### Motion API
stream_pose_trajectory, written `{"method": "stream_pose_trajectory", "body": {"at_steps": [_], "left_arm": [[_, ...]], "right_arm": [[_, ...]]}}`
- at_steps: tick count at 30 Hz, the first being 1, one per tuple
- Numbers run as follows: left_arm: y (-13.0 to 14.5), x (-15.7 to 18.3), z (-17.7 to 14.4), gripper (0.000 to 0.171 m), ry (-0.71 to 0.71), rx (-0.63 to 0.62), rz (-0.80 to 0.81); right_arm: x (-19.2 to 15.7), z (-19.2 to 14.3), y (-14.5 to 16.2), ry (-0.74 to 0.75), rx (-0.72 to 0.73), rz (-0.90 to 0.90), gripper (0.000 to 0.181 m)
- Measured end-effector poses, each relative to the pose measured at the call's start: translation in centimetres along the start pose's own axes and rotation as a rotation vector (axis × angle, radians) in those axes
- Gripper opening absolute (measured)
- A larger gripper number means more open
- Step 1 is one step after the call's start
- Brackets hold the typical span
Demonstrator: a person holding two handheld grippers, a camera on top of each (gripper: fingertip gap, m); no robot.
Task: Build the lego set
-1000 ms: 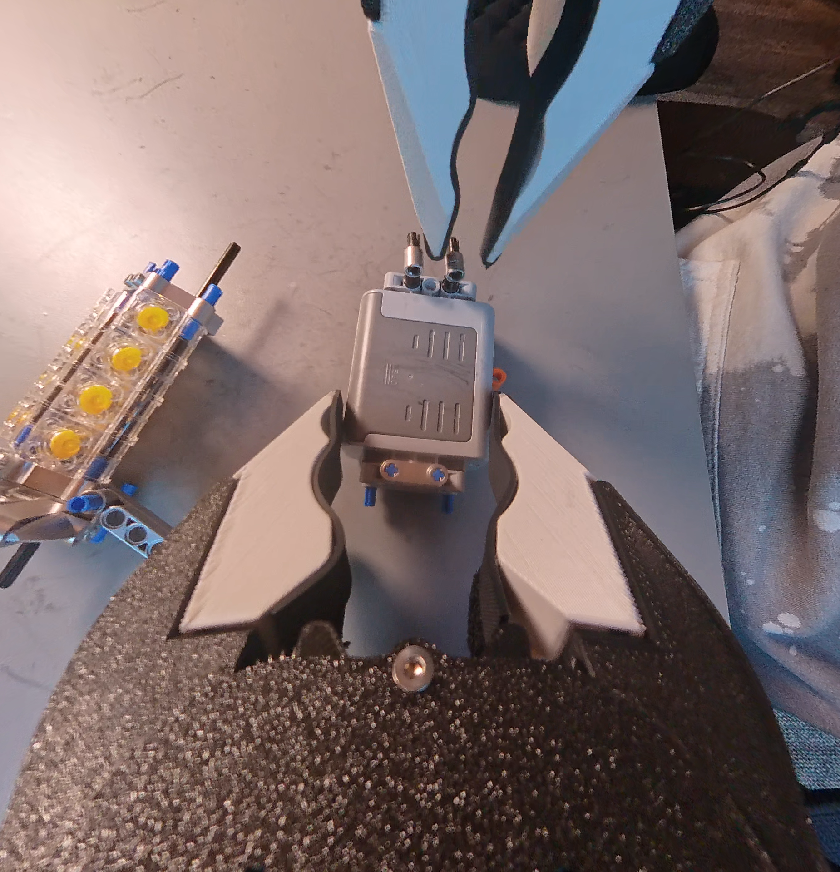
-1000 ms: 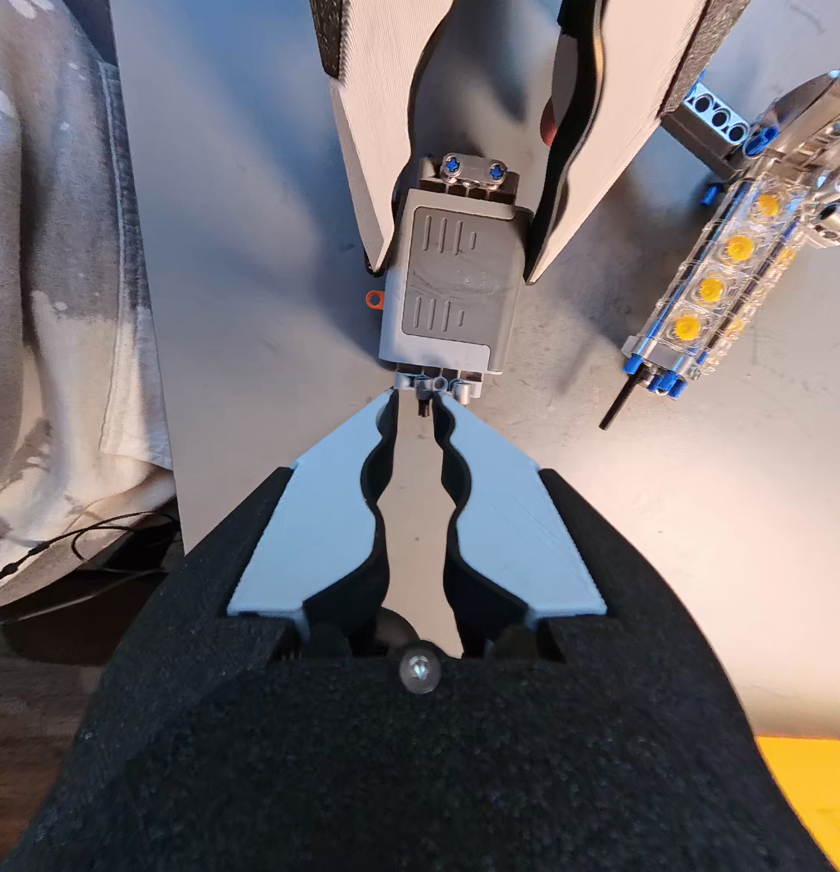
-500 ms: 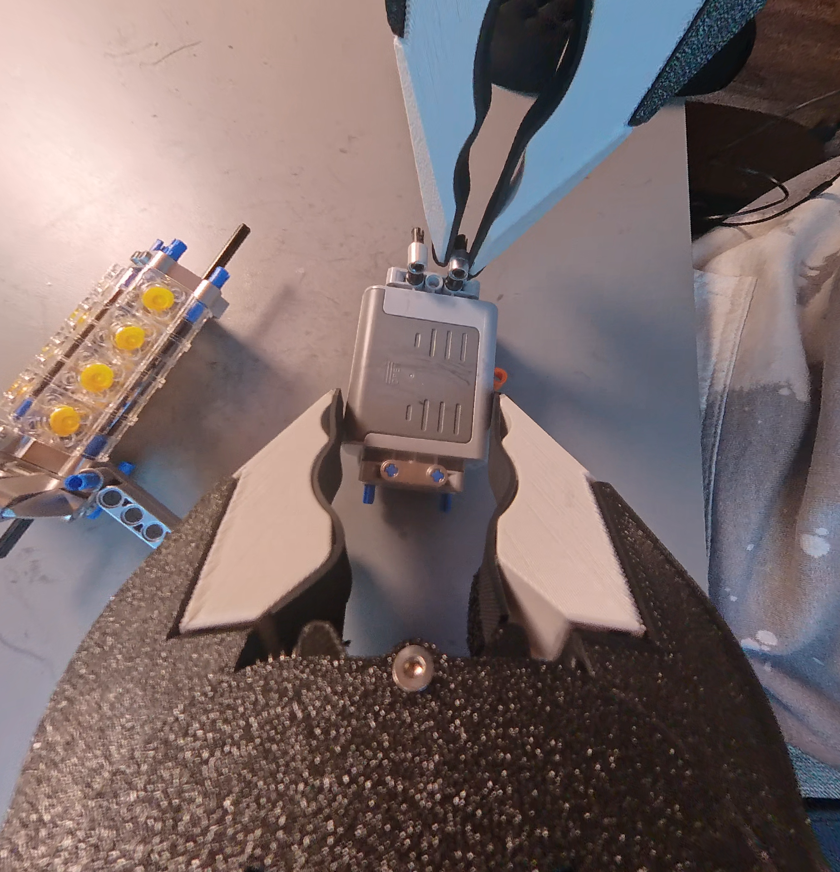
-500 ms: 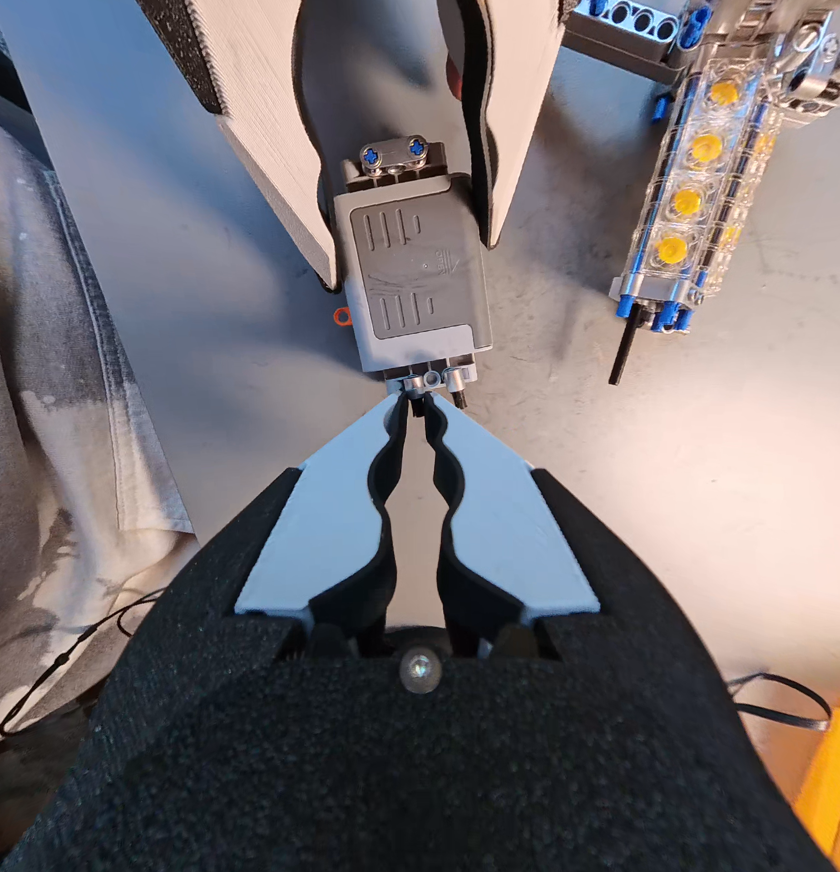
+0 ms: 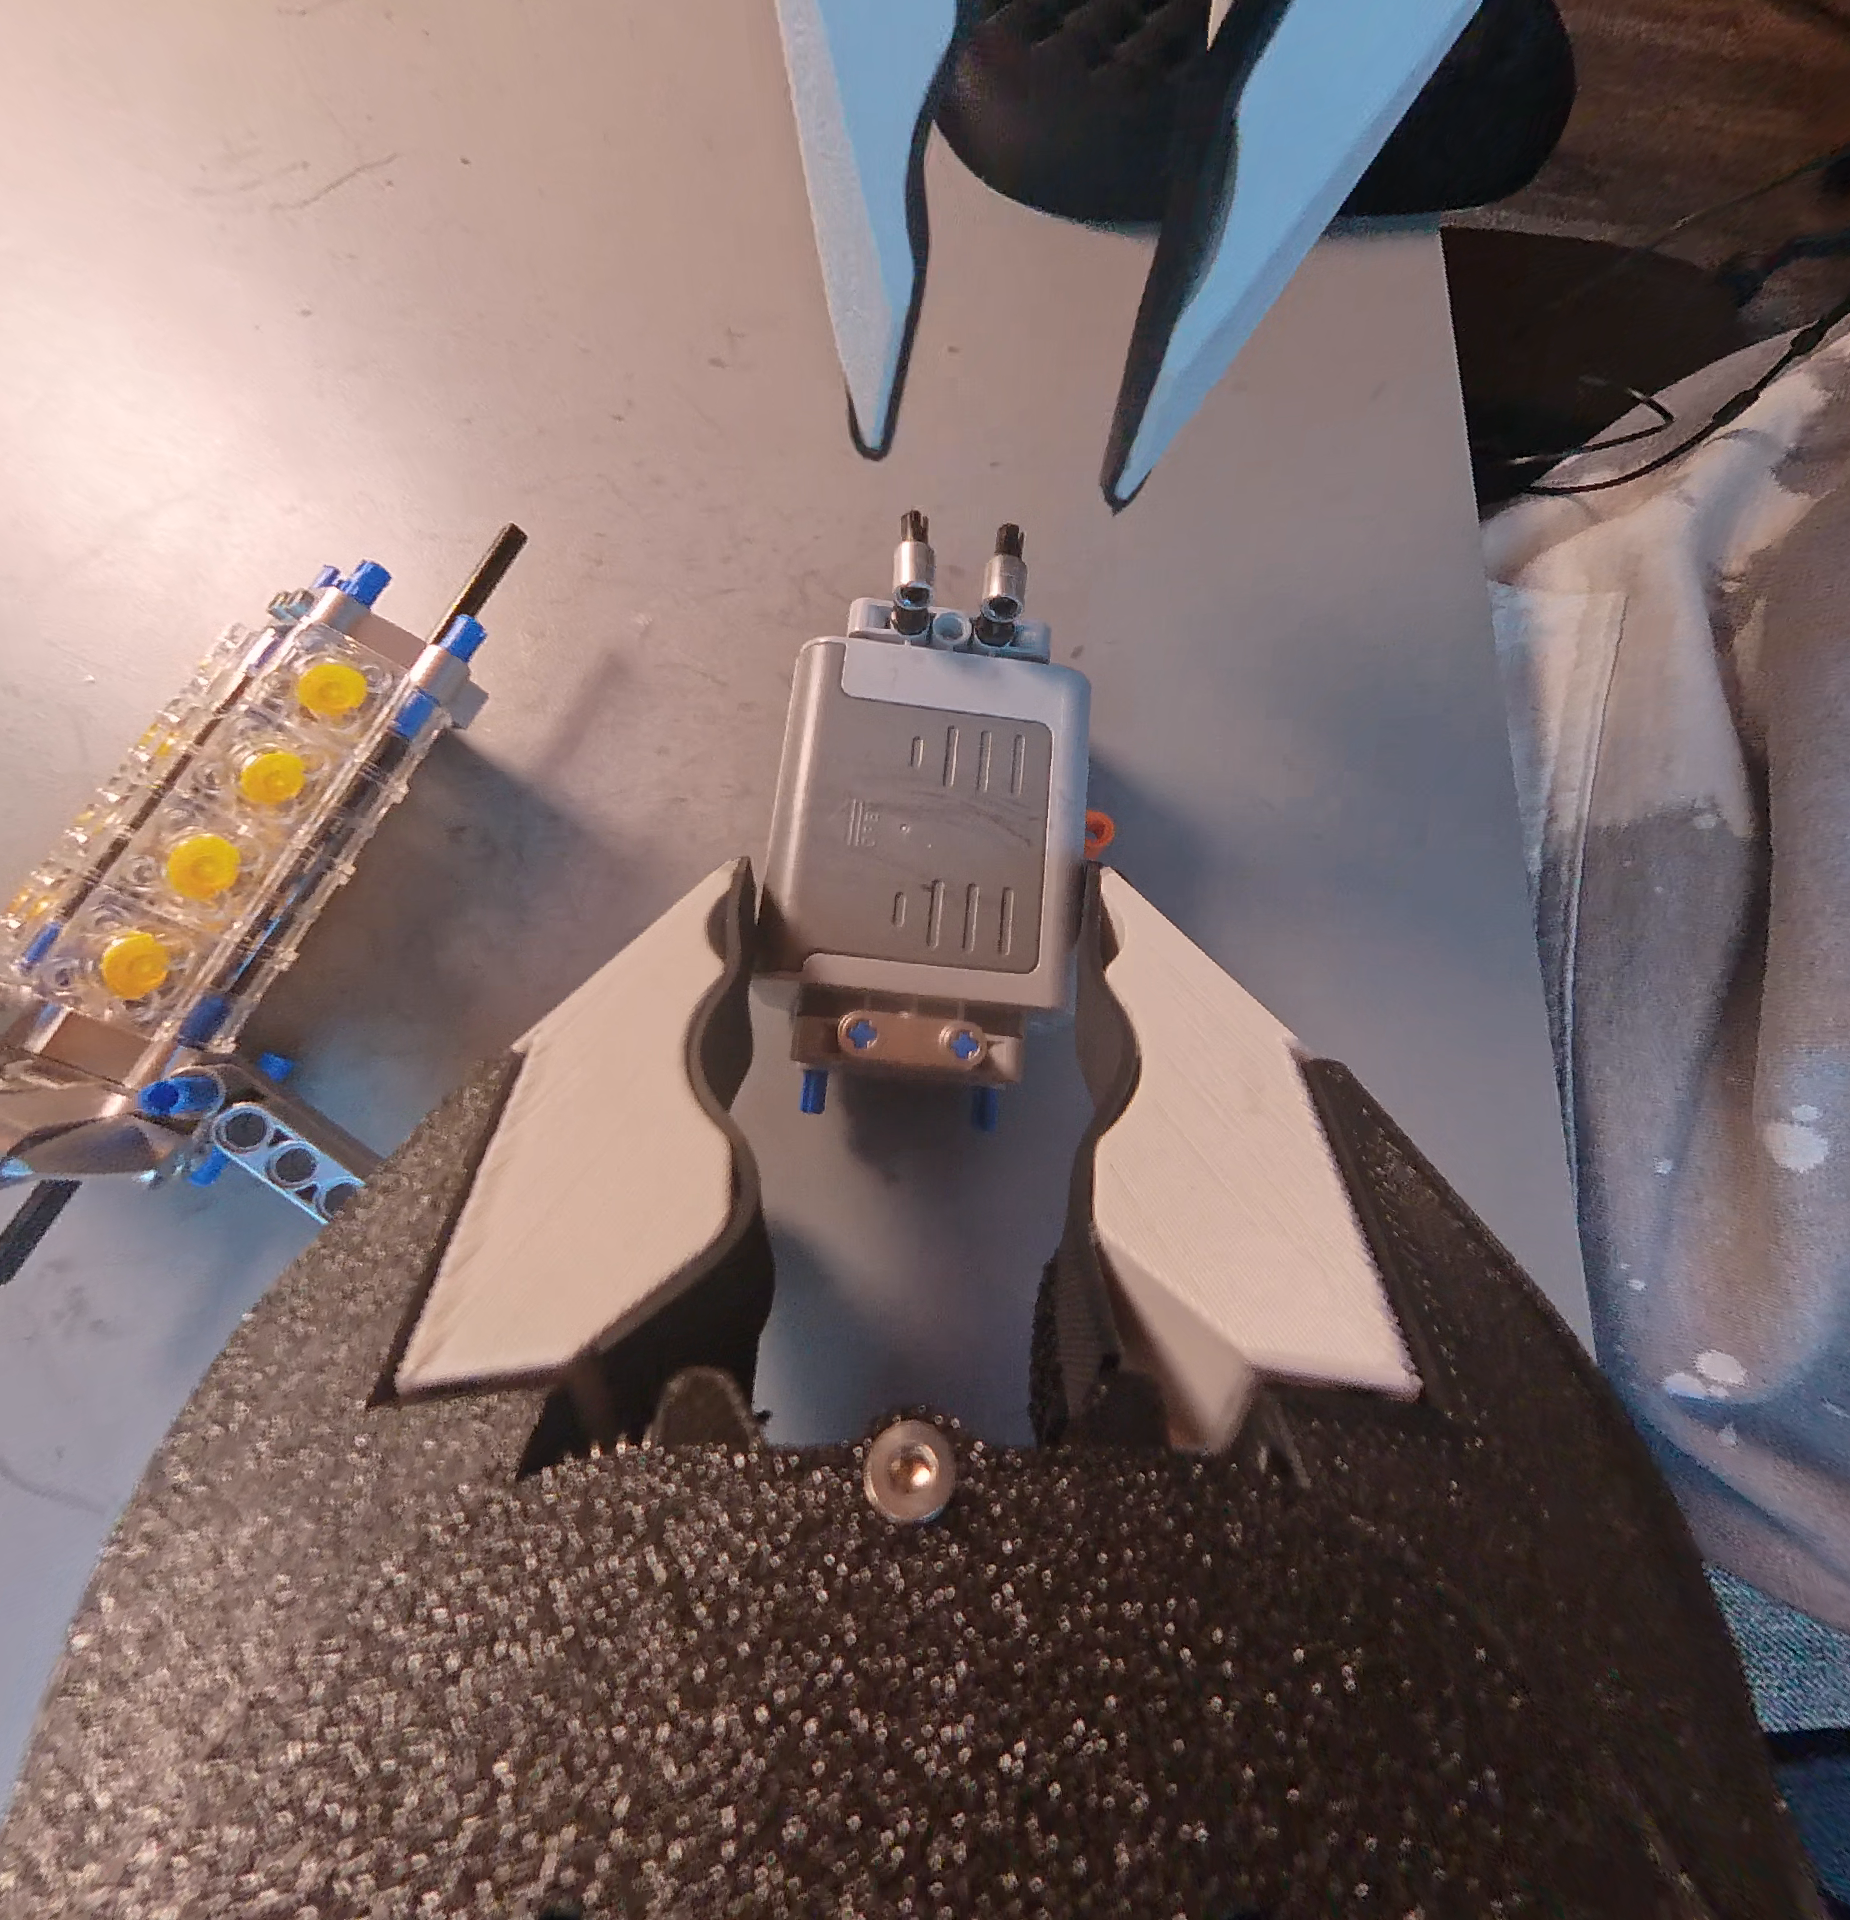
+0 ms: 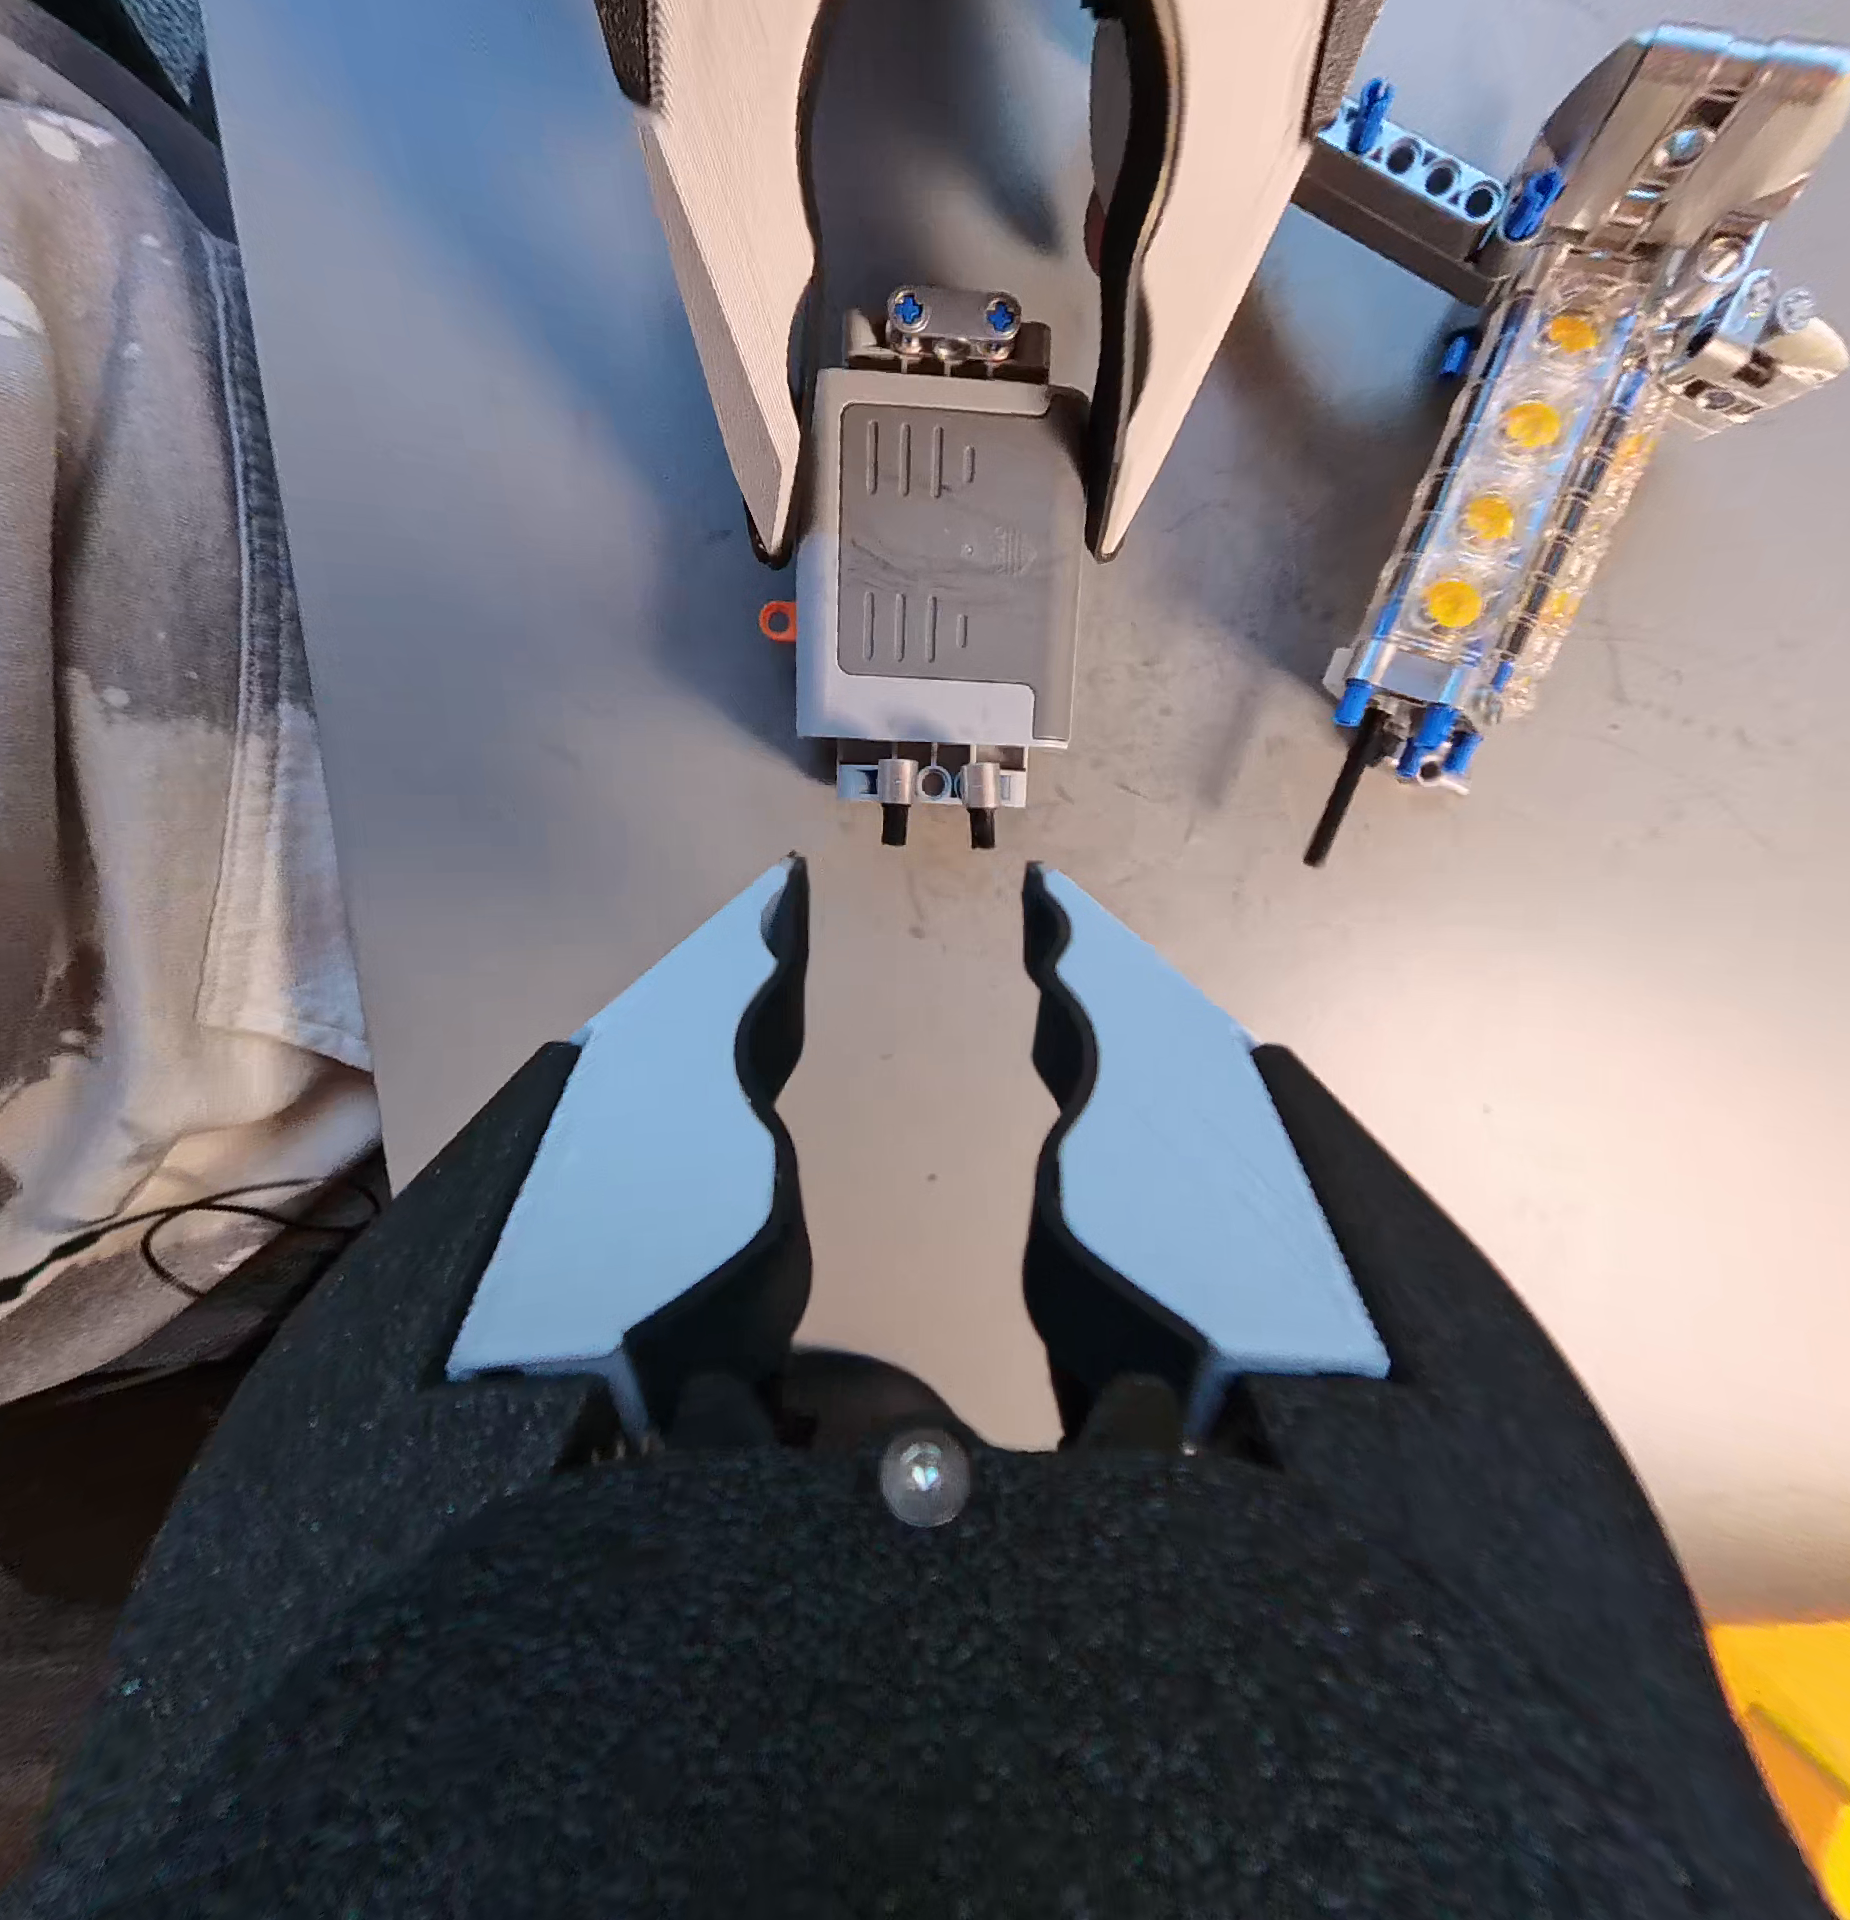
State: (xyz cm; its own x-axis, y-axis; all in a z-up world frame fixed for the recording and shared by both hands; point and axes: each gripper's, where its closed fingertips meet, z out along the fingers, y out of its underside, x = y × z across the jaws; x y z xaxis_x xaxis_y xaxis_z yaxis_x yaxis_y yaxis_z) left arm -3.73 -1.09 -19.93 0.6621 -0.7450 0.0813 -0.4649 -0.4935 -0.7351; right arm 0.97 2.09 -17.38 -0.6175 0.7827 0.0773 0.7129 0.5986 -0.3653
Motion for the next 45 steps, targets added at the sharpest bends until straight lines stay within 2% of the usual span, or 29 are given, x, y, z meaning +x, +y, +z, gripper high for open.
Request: {"method": "stream_pose_trajectory", "body": {"at_steps": [4, 27, 29, 32, 34, 36, 38, 41, 43, 45], "left_arm": [[0.0, -0.1, 0.0, 0.06, 0.003, 0.006, -0.003], [-0.6, -0.6, 0.5, 0.06, -0.023, 0.025, -0.033], [-0.6, -0.8, 0.4, 0.06, -0.034, 0.031, -0.028], [-2.1, -1.0, -1.5, 0.058, -0.032, 0.133, -0.031], [-3.8, -2.2, -4.3, 0.058, -0.067, 0.26, -0.059], [-4.7, -4.3, -7.3, 0.055, -0.152, 0.374, -0.096], [-3.6, -6.6, -9.0, 0.051, -0.244, 0.386, -0.139], [-0.3, -9.2, -9.6, 0.049, -0.367, 0.298, -0.172], [1.4, -10.1, -9.3, 0.048, -0.39, 0.255, -0.214], [2.0, -10.3, -8.7, 0.048, -0.377, 0.239, -0.253]], "right_arm": [[0.5, 1.0, -0.2, 0.028, 0.036, -0.018, 0.021], [1.5, 0.7, 0.3, 0.061, 0.118, -0.011, 0.021], [1.3, 0.2, 0.3, 0.023, 0.152, 0.012, 0.03], [2.6, -2.1, -1.1, 0.002, 0.33, 0.119, 0.04], [4.4, -3.3, -1.9, 0.038, 0.433, 0.192, 0.045], [6.4, -3.1, -2.4, 0.108, 0.472, 0.224, 0.05], [8.2, -1.6, -2.6, 0.168, 0.439, 0.228, 0.057], [9.5, 1.1, -4.0, 0.157, 0.402, 0.232, 0.064], [10.0, 2.6, -4.9, 0.139, 0.358, 0.22, 0.065], [10.4, 2.6, -5.8, 0.205, 0.332, 0.15, 0.065]]}}
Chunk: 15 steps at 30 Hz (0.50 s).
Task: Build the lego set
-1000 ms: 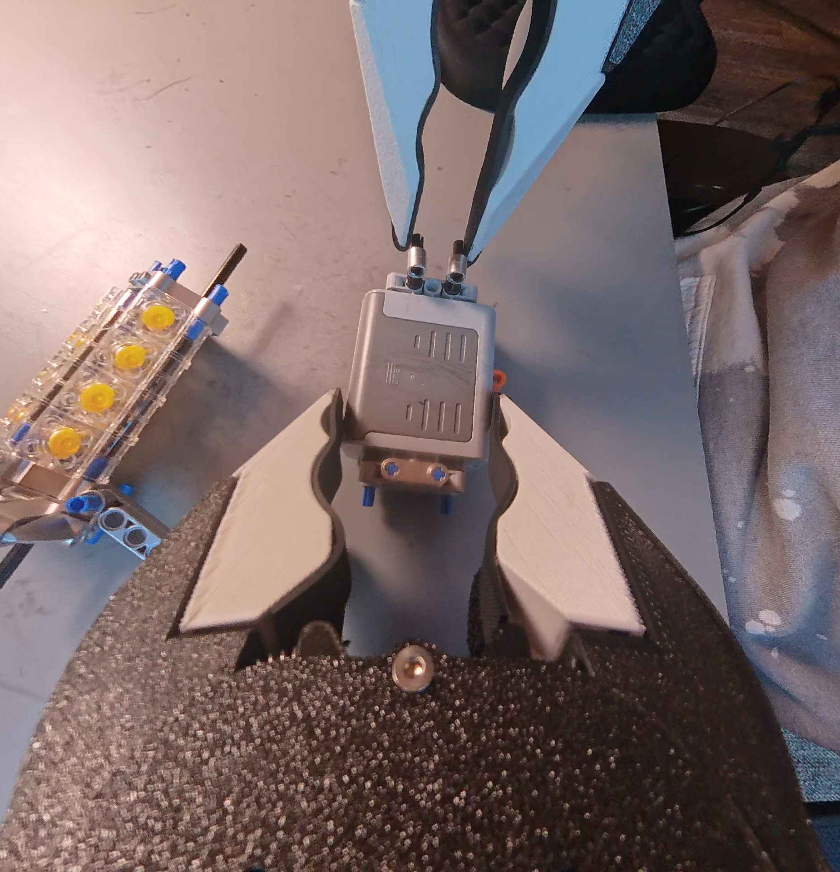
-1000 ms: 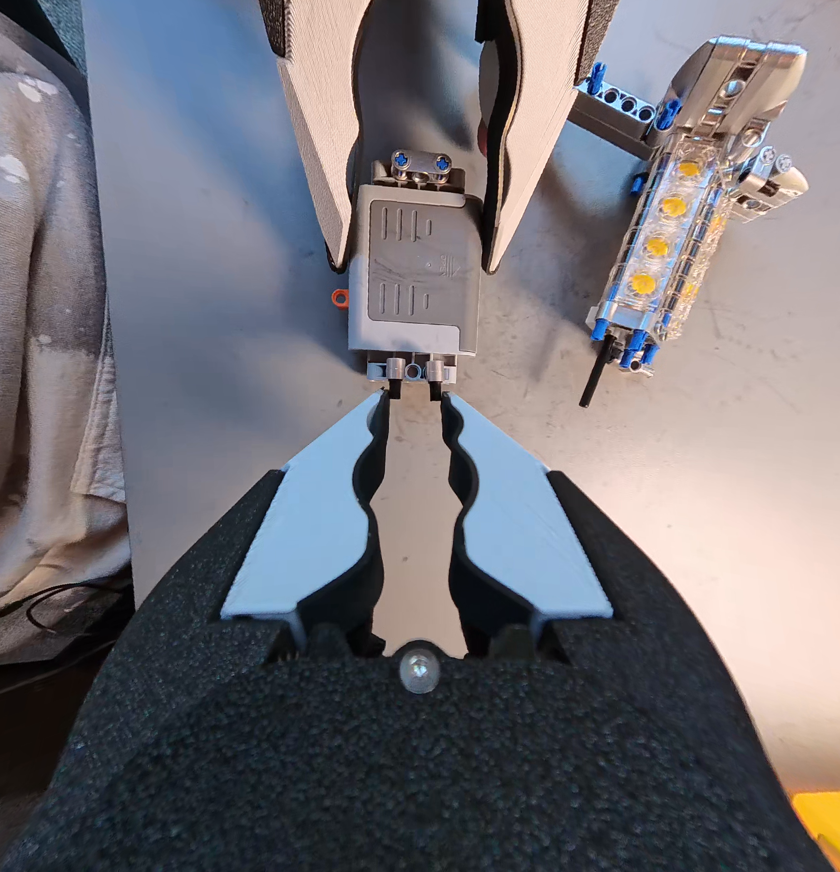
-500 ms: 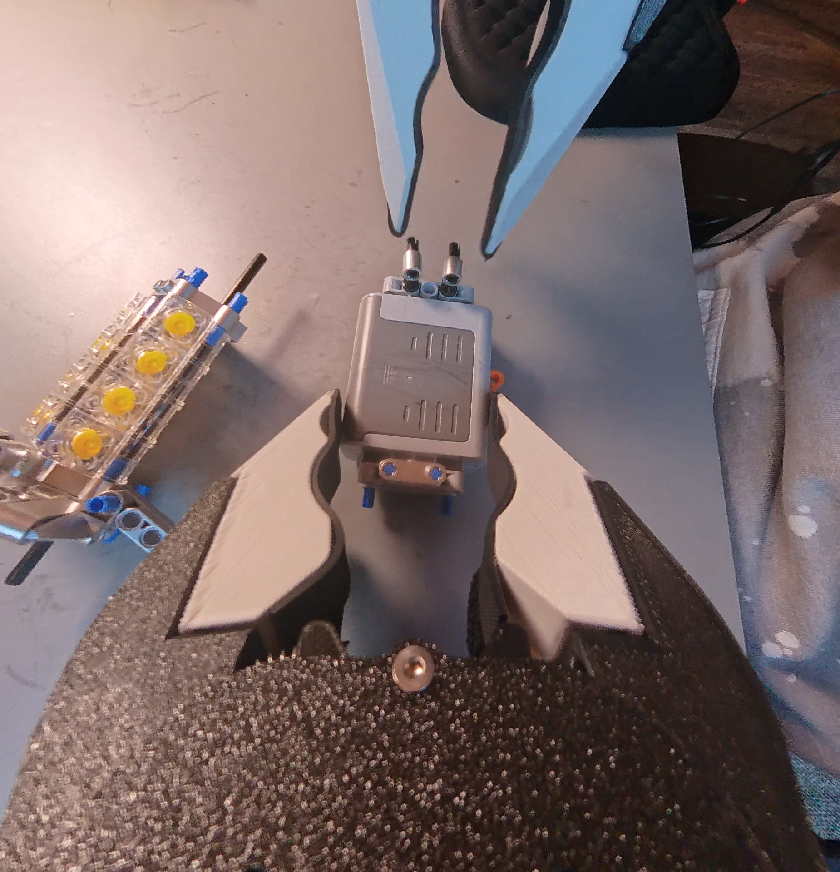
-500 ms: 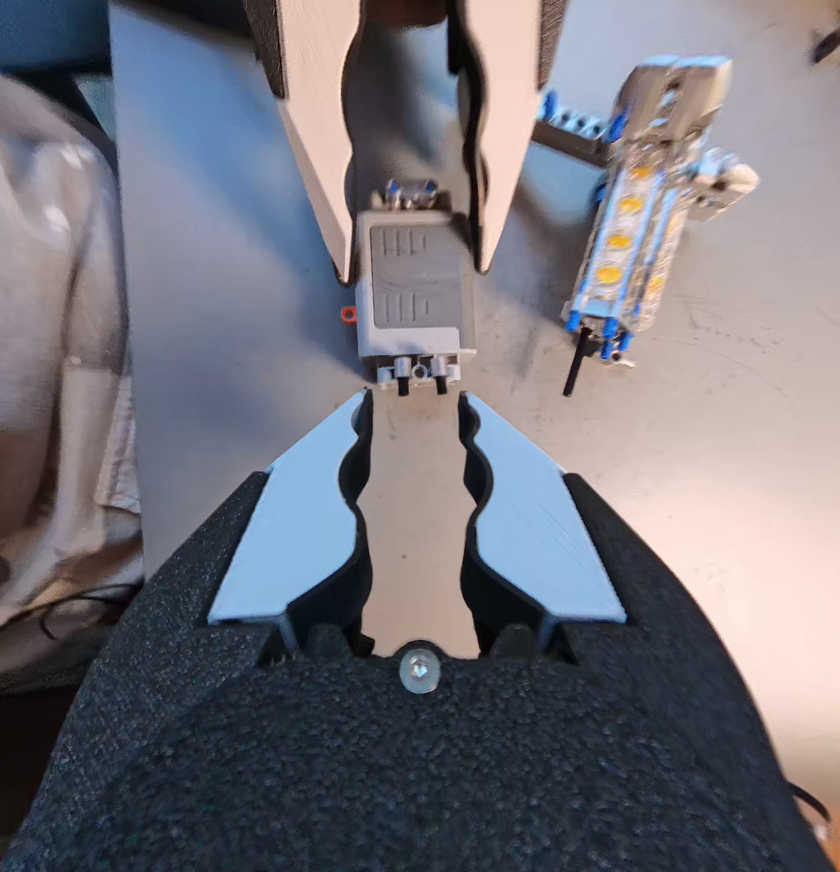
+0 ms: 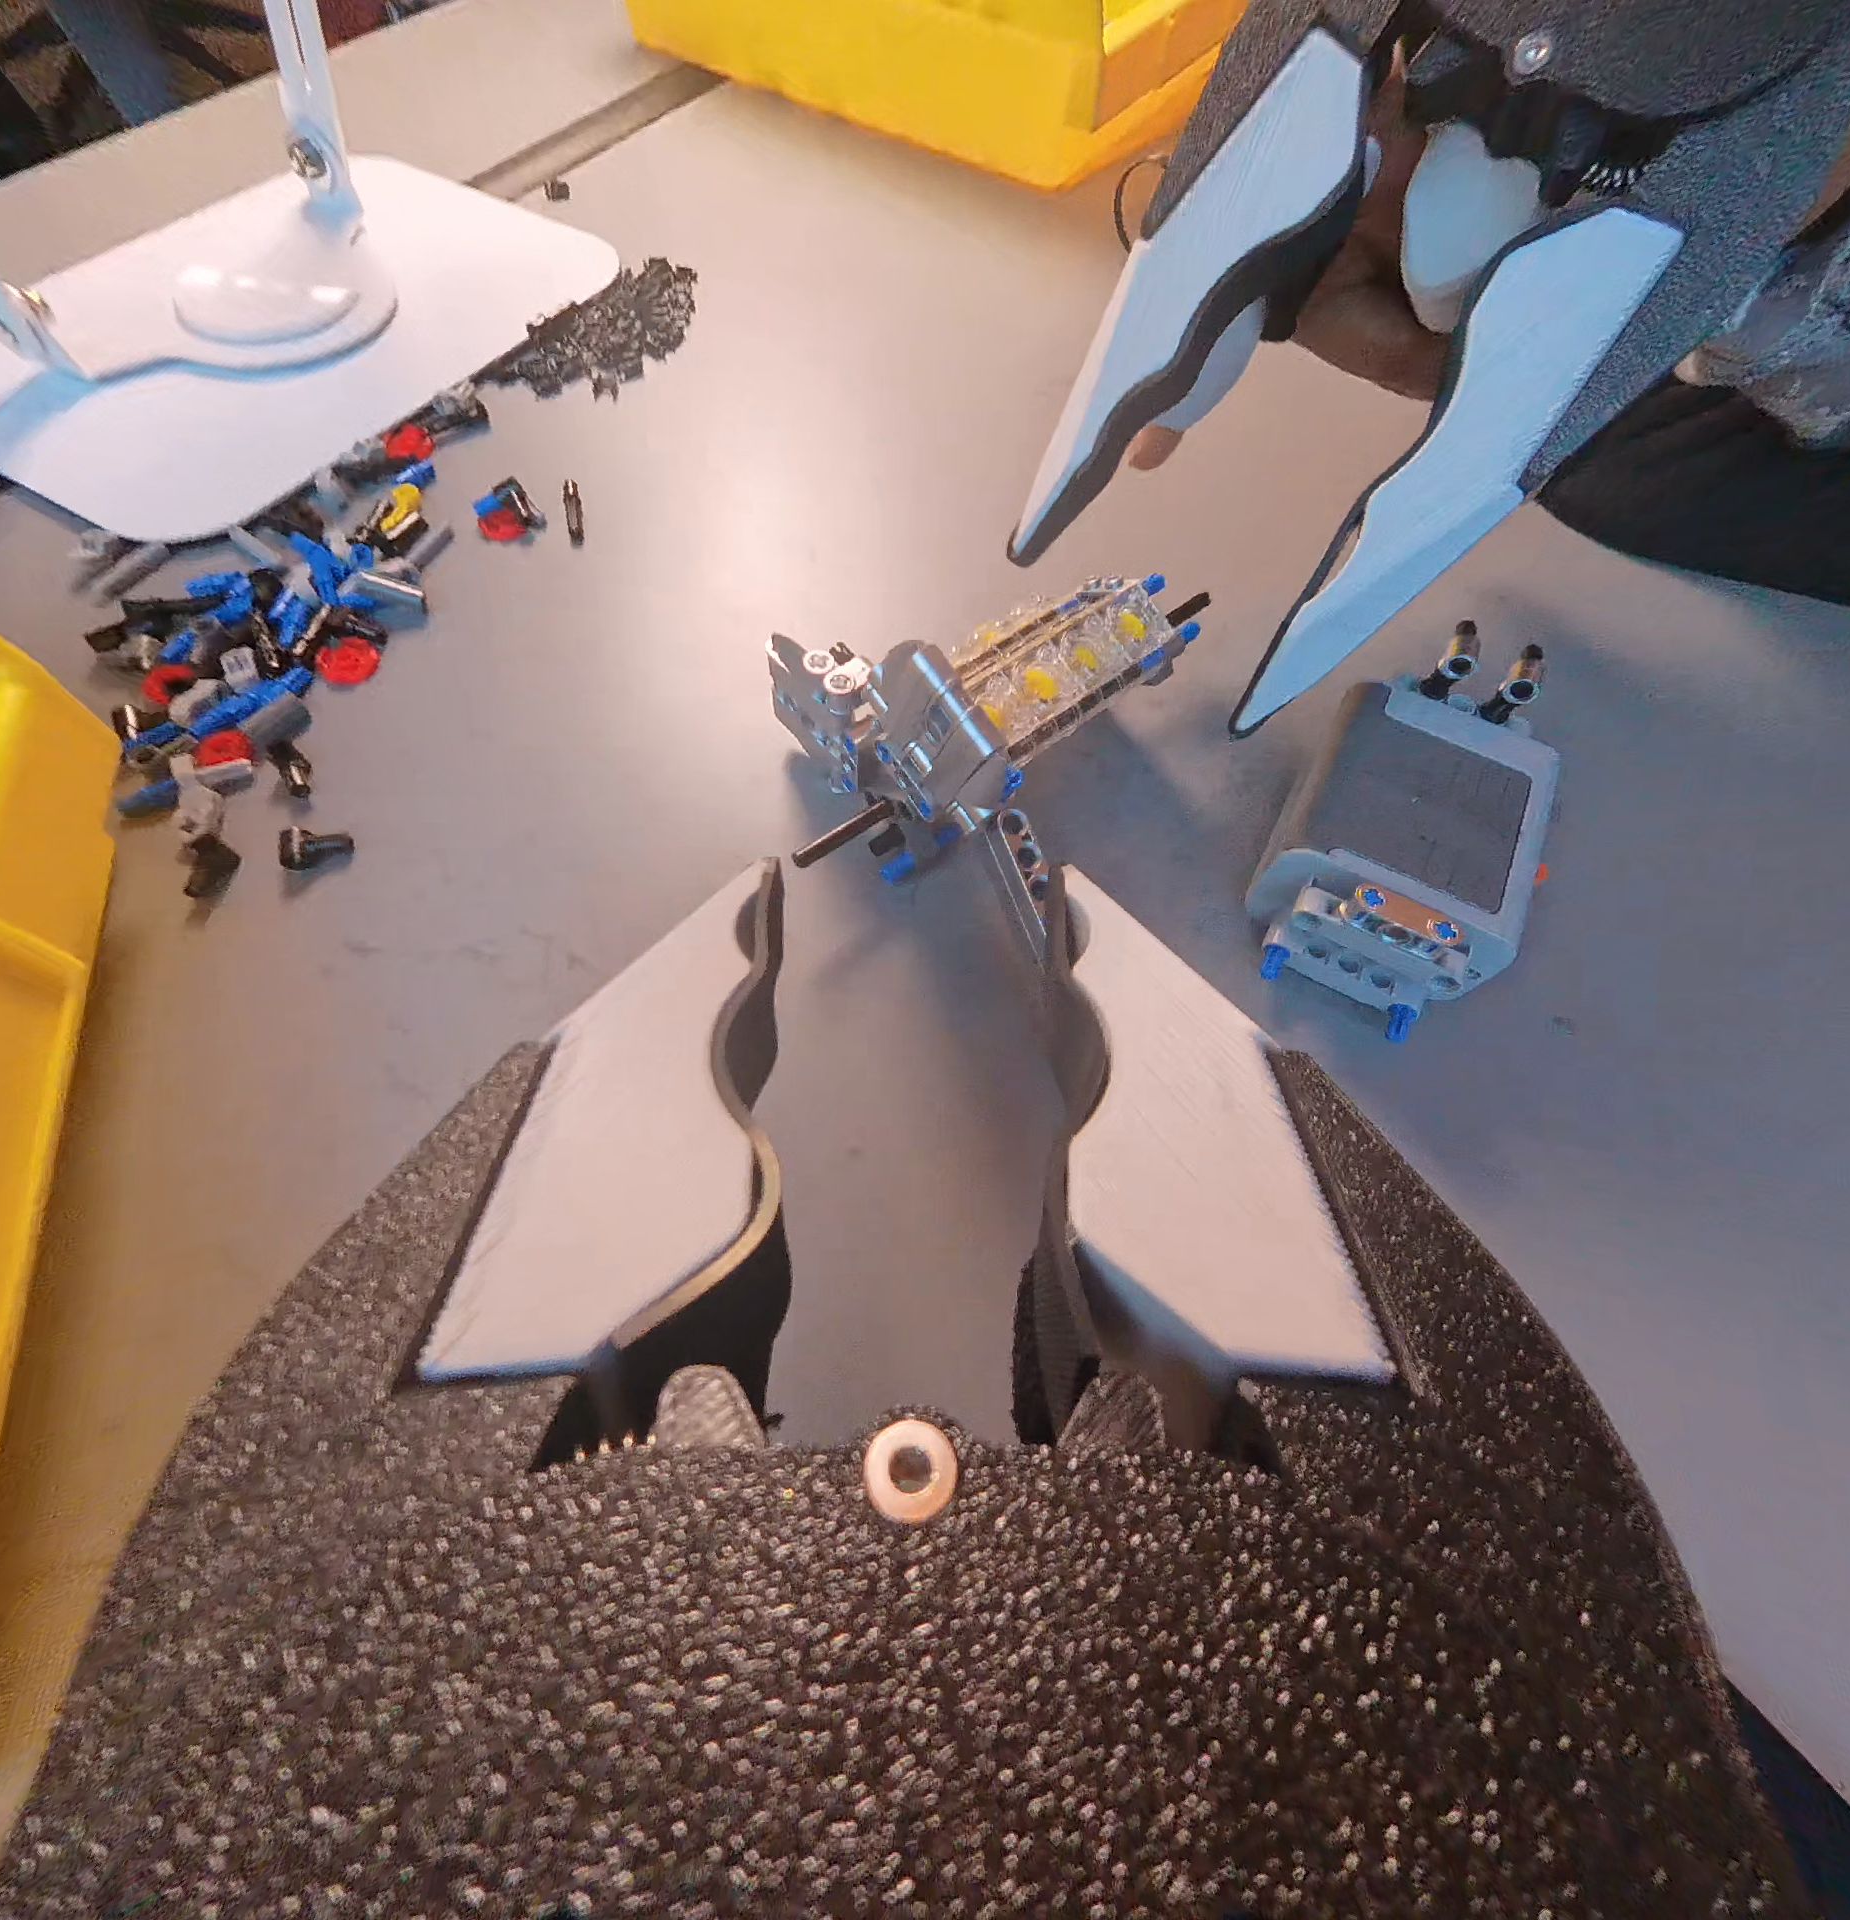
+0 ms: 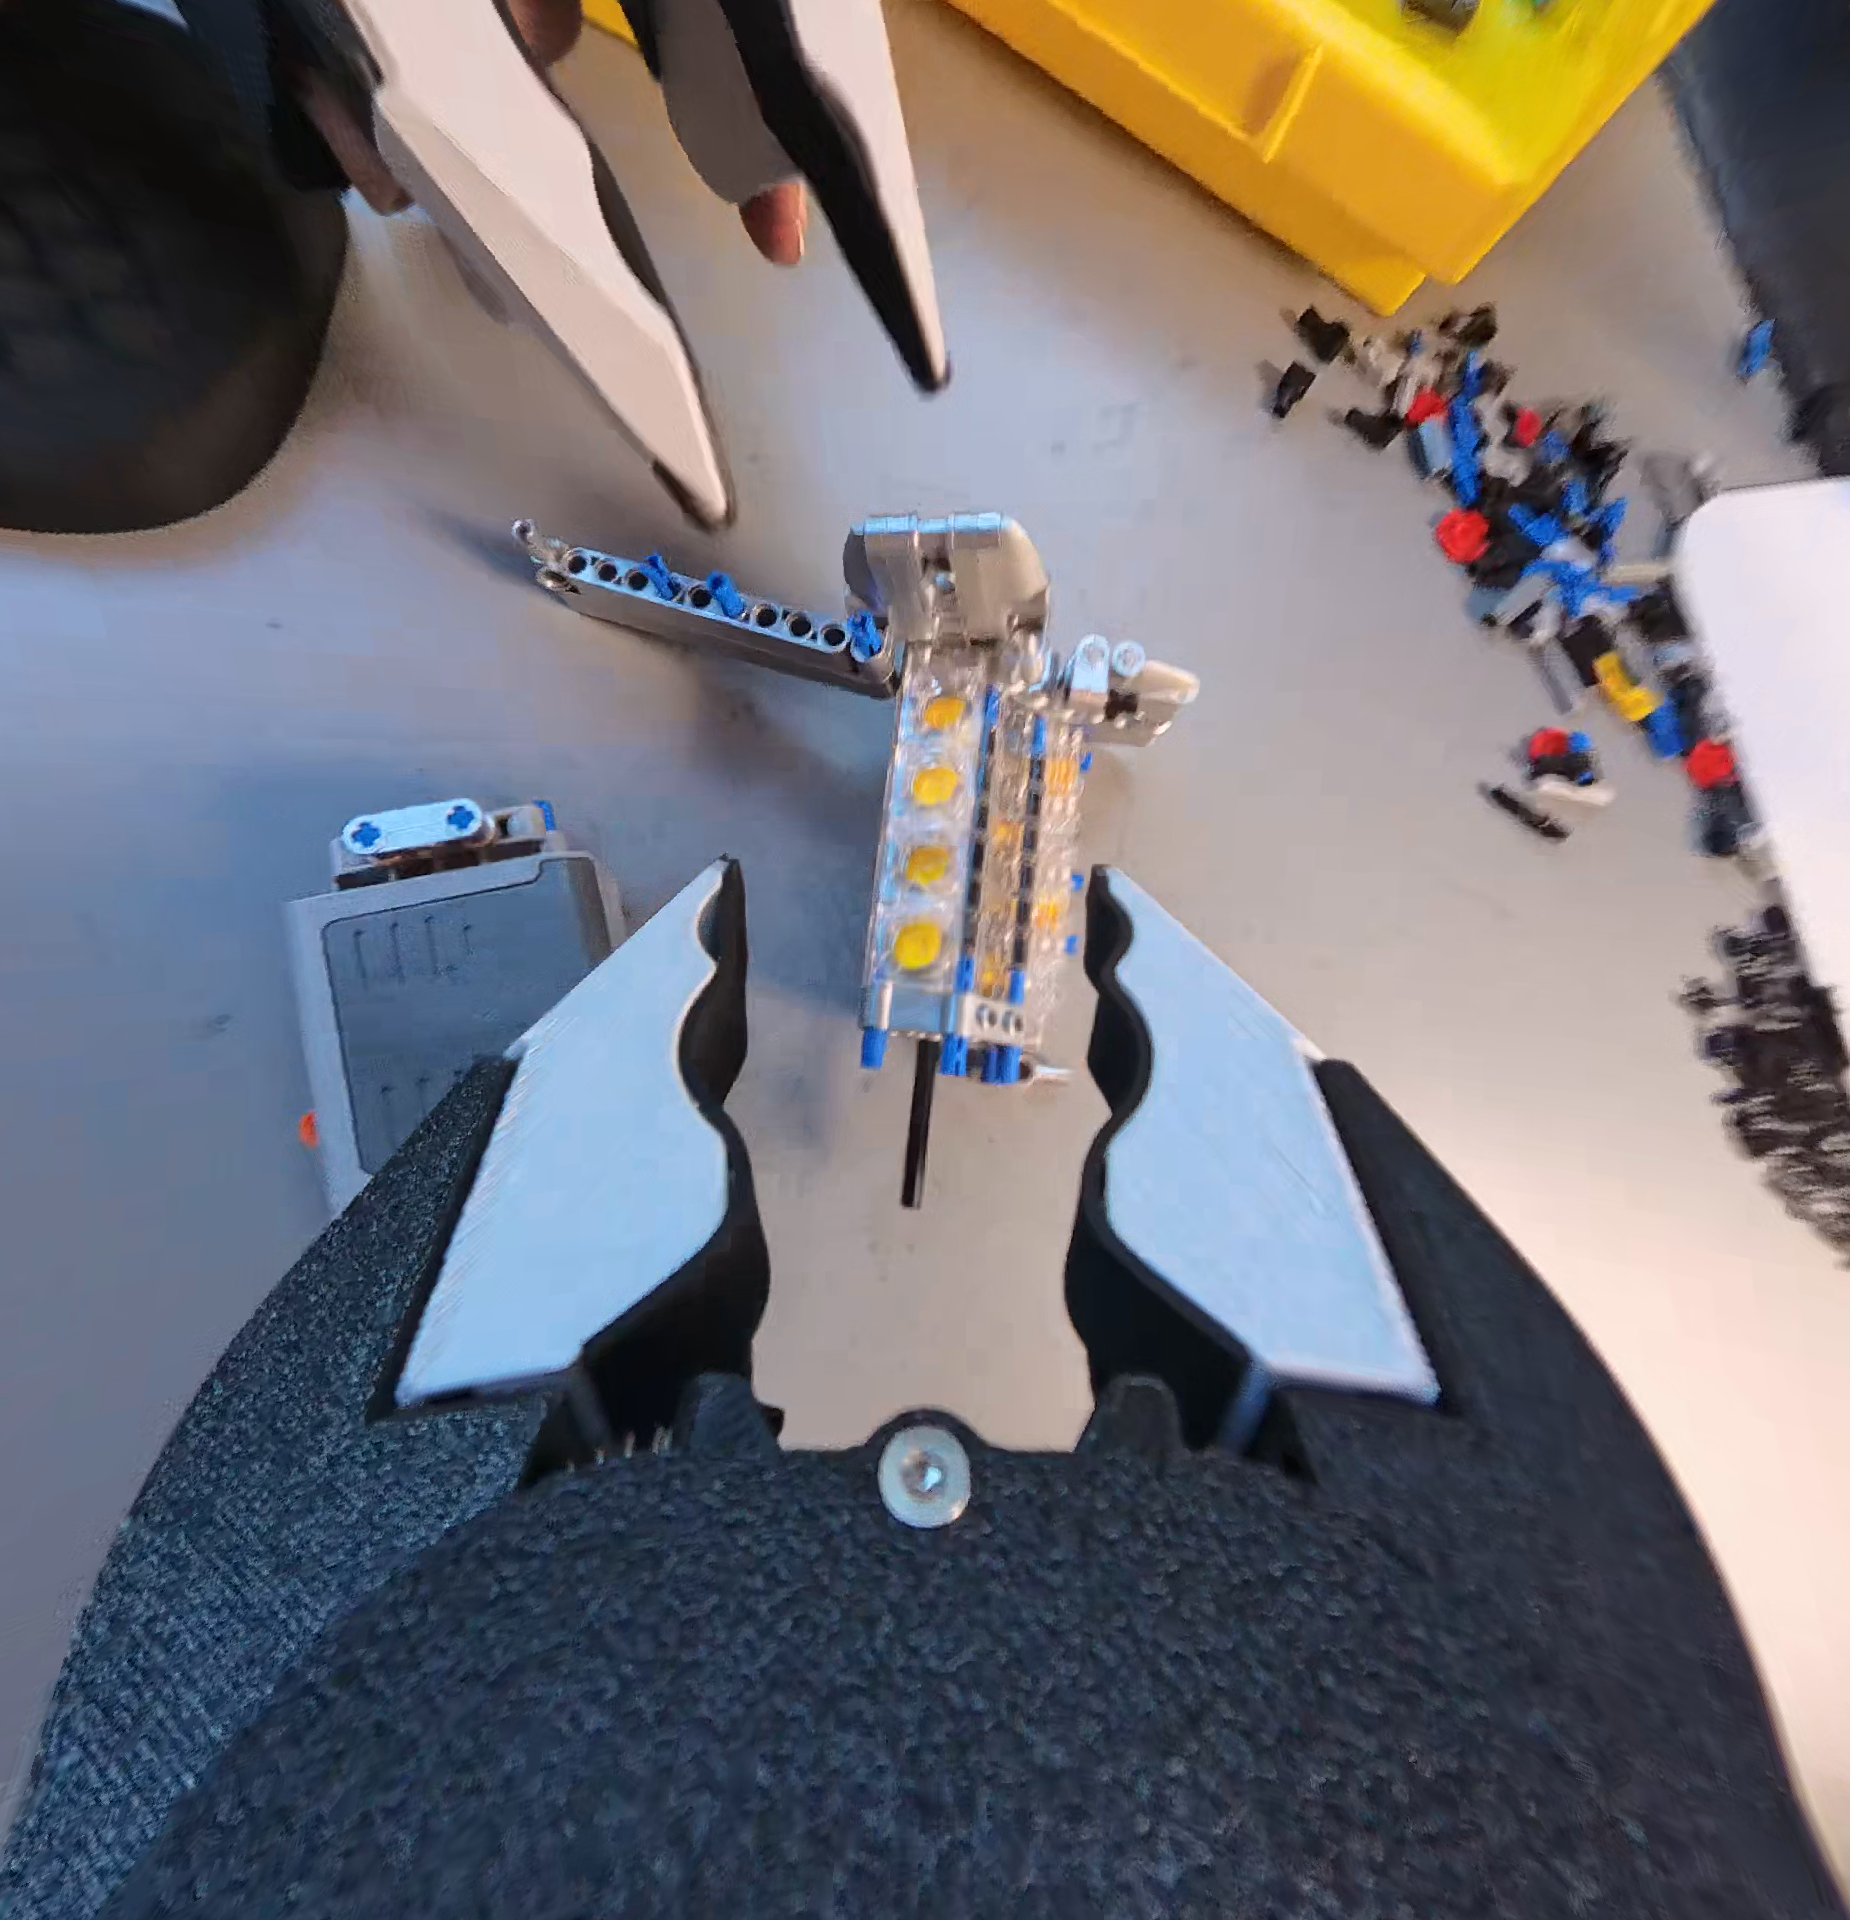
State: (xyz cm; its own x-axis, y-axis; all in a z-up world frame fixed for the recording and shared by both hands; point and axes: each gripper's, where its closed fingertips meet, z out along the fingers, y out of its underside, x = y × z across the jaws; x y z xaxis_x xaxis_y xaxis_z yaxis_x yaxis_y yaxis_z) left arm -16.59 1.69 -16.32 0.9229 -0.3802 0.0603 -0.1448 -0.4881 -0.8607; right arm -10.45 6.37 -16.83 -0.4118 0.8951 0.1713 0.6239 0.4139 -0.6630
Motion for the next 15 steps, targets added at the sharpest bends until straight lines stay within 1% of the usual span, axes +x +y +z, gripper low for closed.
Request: {"method": "stream_pose_trajectory", "body": {"at_steps": [1, 2, 4, 5, 6, 7, 9, 10, 13, 15], "left_arm": [[0.2, 0.2, 0.3, 0.049, 0.01, -0.014, -0.001], [0.4, 0.6, 0.5, 0.048, 0.02, -0.027, 0.009], [0.6, 1.2, 0.8, 0.048, 0.035, -0.043, 0.034], [0.6, 1.4, 1.0, 0.047, 0.039, -0.046, 0.043], [0.6, 1.5, 1.1, 0.044, 0.043, -0.047, 0.048], [0.5, 1.6, 1.2, 0.042, 0.048, -0.047, 0.047], [0.6, 1.7, 1.5, 0.038, 0.056, -0.045, 0.035], [0.7, 1.8, 1.7, 0.036, 0.059, -0.049, 0.029], [1.2, 2.3, 2.1, 0.029, 0.079, -0.067, 0.023], [1.2, 3.0, 2.3, 0.02, 0.107, -0.071, 0.028]], "right_arm": [[-0.1, -0.4, -0.7, 0.025, 0.007, -0.052, 0.064], [-1.3, -1.1, -1.4, -0.002, 0.025, -0.1, 0.064], [-5.3, -2.6, -1.9, -0.138, 0.042, -0.183, 0.059], [-7.0, -3.0, -1.4, -0.189, 0.007, -0.211, 0.064], [-8.8, -2.9, -0.1, -0.243, -0.06, -0.24, 0.074], [-9.8, -2.5, 1.1, -0.26, -0.118, -0.271, 0.082], [-9.5, -1.1, 2.8, -0.189, -0.18, -0.334, 0.073], [-8.7, -0.7, 3.2, -0.159, -0.185, -0.353, 0.061], [-7.7, -1.3, 4.0, -0.225, -0.186, -0.368, 0.058], [-5.9, -1.8, 4.8, -0.208, -0.193, -0.414, 0.058]]}}
